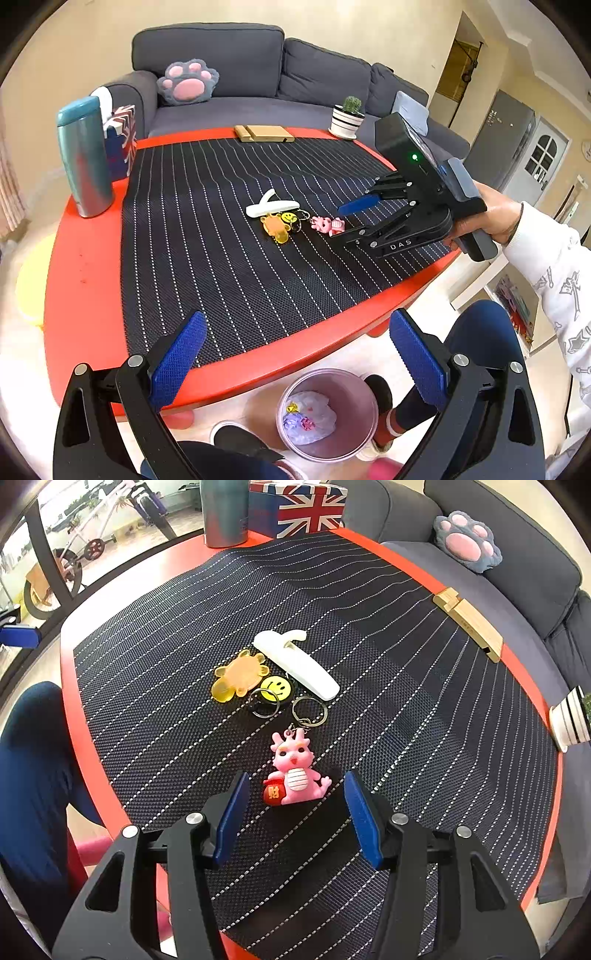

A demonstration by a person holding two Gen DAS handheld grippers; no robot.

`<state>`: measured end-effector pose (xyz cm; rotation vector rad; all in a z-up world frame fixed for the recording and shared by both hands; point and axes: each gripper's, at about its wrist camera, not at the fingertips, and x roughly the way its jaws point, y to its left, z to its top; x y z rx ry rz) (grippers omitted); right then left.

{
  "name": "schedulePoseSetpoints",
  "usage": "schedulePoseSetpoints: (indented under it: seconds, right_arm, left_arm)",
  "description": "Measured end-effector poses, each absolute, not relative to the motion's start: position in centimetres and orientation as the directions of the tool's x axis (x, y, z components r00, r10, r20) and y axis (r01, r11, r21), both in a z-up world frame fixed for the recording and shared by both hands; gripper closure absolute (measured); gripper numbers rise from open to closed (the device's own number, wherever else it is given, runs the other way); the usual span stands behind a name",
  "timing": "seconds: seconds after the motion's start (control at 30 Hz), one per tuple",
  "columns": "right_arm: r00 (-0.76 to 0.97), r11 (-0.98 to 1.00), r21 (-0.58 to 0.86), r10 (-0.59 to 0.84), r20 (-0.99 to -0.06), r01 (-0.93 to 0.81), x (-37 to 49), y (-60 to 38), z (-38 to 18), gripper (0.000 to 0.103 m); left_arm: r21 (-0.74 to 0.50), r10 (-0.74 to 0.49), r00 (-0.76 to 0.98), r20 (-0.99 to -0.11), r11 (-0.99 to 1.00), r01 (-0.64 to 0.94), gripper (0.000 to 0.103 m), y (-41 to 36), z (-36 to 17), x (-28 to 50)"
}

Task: Collect trash
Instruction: 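Reach the right gripper to the pink dragon keychain and close on it, then grasp the orange turtle toy with the left gripper while the right gripper holds the dragon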

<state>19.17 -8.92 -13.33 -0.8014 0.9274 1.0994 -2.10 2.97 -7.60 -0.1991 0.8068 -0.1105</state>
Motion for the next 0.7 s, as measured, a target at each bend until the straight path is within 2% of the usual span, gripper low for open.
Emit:
schedulePoseSetpoints:
  seconds: [0.47,0.53,0.7]
  right_arm:
    - [0.14,0.286,-0.027,0.385,-0.912,-0.958,19.85,-8.64,-13.91,0.061]
    - [0.135,0.292,-0.019,0.385,-0.913,-0.956,19.9,-8.66,-13.92,0.065]
    - [0.149,0.308,-0.029,0.376,-0.915,-0.951,19.72,-8.72,-13.73,0.066]
  left_arm:
    - [-0.219,-0.181,0.68,-0.711,0.975,0.03,0.008,2.7,-7.7,-1.92]
    - [-0.218,-0.181,0.679,-0.712,0.975,0.031,0.008,2.61,-7.7,-1.79]
    - [-0.213,-0.179,0.68,-0.711,0.976,0.034,0.008,2.41,-7.41,-1.29]
